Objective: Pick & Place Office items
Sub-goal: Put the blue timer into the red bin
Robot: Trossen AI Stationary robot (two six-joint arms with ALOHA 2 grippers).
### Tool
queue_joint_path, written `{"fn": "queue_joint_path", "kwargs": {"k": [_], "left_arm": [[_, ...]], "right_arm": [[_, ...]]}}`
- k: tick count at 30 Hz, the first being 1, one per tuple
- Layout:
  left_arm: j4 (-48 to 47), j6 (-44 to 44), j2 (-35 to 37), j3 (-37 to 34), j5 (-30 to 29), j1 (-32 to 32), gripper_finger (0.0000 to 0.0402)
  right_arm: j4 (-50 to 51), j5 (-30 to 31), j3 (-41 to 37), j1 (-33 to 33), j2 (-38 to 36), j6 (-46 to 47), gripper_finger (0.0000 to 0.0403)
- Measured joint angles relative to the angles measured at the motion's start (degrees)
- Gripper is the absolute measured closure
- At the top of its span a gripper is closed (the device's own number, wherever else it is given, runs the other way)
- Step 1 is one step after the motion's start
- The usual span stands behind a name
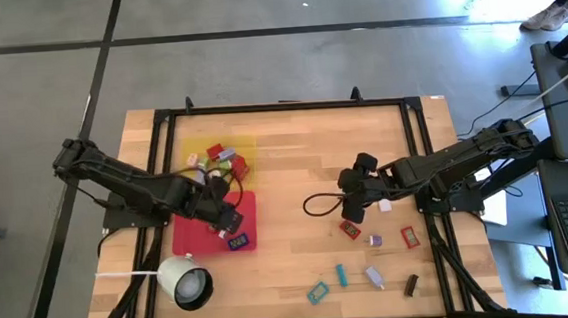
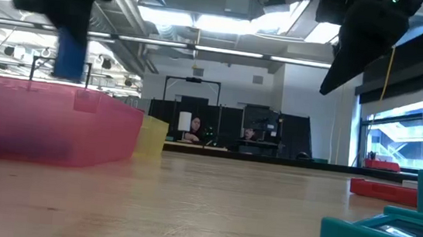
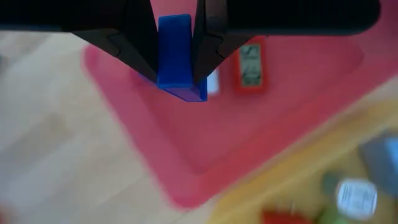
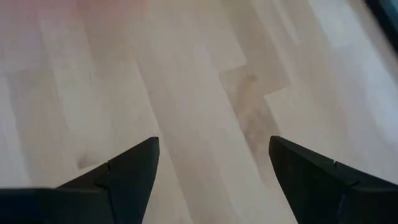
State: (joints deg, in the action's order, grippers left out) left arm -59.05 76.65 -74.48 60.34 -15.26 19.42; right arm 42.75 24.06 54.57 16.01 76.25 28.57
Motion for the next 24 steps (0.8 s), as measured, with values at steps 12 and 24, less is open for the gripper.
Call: {"fn": "queue_joint_path", "kwargs": {"k": [12, 24], "left_arm": [[0.0, 11.3, -0.5, -12.1, 5.9, 4.9, 0.0331], [0.1, 15.3, -0.5, -15.1, 6.3, 4.9, 0.03]], "right_arm": [[2.3, -5.7, -2.7, 4.1, 0.0, 10.2, 0.0097], [2.3, -5.7, -9.4, 7.2, 0.0, 22.3, 0.0097]]}}
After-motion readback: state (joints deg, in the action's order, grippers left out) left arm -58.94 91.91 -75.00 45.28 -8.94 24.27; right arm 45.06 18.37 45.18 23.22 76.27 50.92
